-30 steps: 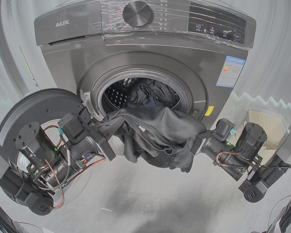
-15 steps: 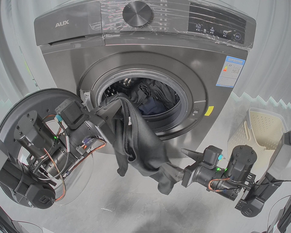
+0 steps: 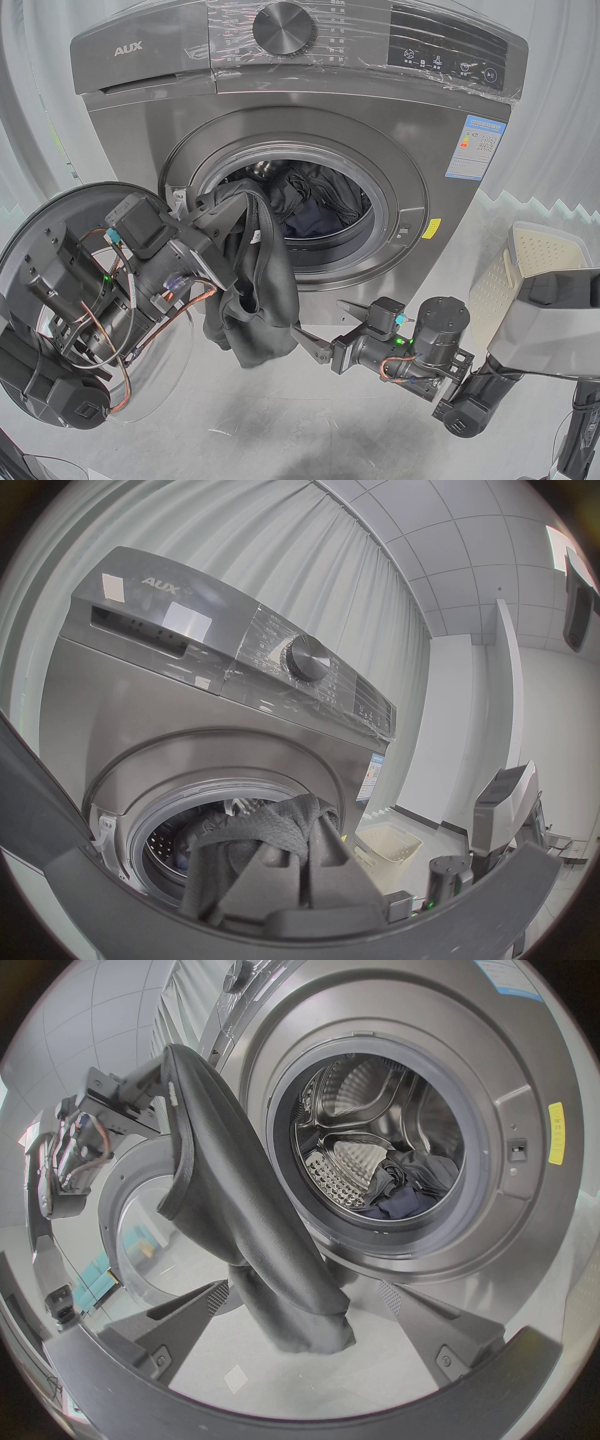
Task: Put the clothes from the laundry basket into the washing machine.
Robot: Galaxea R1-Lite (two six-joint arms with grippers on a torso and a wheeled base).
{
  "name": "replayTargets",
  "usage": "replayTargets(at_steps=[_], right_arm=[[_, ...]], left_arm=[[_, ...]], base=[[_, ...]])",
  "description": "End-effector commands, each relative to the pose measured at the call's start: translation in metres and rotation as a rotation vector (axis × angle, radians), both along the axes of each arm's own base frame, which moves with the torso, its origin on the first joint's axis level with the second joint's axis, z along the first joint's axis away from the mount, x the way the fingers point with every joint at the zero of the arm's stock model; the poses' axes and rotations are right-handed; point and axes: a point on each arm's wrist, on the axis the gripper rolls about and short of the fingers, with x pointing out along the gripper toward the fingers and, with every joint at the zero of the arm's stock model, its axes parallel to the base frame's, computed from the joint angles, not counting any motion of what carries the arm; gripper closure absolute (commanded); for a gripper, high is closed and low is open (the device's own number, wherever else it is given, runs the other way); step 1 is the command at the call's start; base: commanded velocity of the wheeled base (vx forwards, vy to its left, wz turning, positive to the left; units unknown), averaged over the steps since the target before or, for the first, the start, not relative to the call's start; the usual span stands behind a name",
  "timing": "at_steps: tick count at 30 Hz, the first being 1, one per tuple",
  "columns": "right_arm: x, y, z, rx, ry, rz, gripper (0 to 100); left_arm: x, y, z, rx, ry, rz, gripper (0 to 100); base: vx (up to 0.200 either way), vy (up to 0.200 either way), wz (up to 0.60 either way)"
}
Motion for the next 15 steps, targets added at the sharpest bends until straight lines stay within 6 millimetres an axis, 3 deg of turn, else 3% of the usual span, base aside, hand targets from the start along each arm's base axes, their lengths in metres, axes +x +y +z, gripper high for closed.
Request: replayTargets(at_steps=[1, 3, 4, 7, 15], right_arm=[[0.018, 0.01, -0.021, -0.018, 0.009, -0.009, 0], [0.018, 0.01, -0.021, -0.018, 0.009, -0.009, 0], [0.035, 0.017, -0.021, 0.007, -0.021, -0.023, 0], [0.047, 0.028, -0.025, 0.027, -0.046, -0.006, 0], [0.054, 0.051, -0.033, 0.039, -0.091, 0.067, 0]], left_arm=[[-0.004, 0.002, 0.005, -0.012, -0.015, -0.005, 100], [-0.004, 0.002, 0.005, -0.012, -0.015, -0.005, 100], [-0.005, 0.001, 0.005, -0.011, -0.016, -0.008, 100], [-0.005, 0.0, 0.005, -0.008, -0.016, -0.011, 100], [-0.007, -0.002, 0.003, -0.004, -0.013, -0.021, 100]], base=[[0.0, 0.0, 0.0], [0.0, 0.0, 0.0], [0.0, 0.0, 0.0], [0.0, 0.0, 0.0], [0.0, 0.0, 0.0]])
